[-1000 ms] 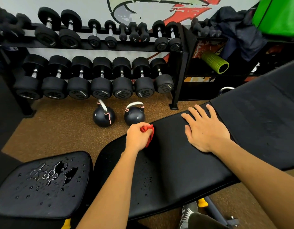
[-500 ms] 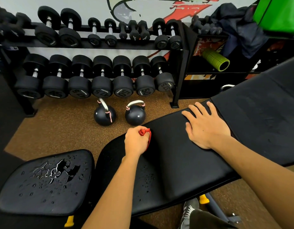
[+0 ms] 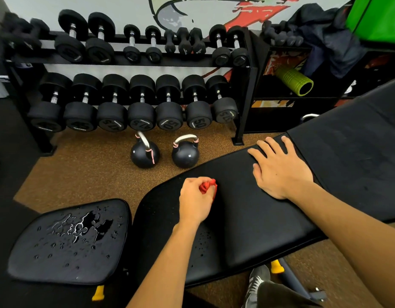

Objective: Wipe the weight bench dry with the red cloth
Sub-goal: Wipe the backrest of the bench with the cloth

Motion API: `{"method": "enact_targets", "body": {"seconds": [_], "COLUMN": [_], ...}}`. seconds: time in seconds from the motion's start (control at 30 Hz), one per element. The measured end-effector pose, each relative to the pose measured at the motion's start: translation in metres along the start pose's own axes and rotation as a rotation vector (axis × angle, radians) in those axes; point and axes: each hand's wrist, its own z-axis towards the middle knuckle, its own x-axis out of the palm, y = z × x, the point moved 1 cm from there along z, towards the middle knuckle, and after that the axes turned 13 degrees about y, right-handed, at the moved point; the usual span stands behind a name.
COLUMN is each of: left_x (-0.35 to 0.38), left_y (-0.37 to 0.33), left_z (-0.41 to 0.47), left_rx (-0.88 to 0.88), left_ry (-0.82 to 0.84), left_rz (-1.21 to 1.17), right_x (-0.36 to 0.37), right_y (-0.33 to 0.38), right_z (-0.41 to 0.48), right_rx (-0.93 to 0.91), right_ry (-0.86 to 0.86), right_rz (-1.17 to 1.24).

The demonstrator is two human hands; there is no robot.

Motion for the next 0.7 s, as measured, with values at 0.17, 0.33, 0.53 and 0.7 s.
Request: {"method": "enact_targets", "body": {"seconds": [0.17,0.33,0.53,0.7], "left_x": [-0.019,-0.009,-0.012,-0.011], "left_y": [0.014,-0.002,0.01,0.0], "left_z": [-0.013,-0.01,-0.032,-0.026], "left_rx": [-0.004,-0.031,0.034,-0.023], "left_ry": [0.1,0.027,0.147,0.063], "left_rz": [0.109,0.102,0.127,0.118], "right_x": [0.0,-0.002,-0.003,-0.001], "right_y": [0.0,0.0,0.001,0.0], "right_z": [0.001,0.0,0.0,0.001], "right_rx": [-0.005,-0.004,-0.007,-0.009], "right_ry": [0.007,0.014,0.019,0.017], "right_rz": [0.006,0.011,0.017,0.02]}}
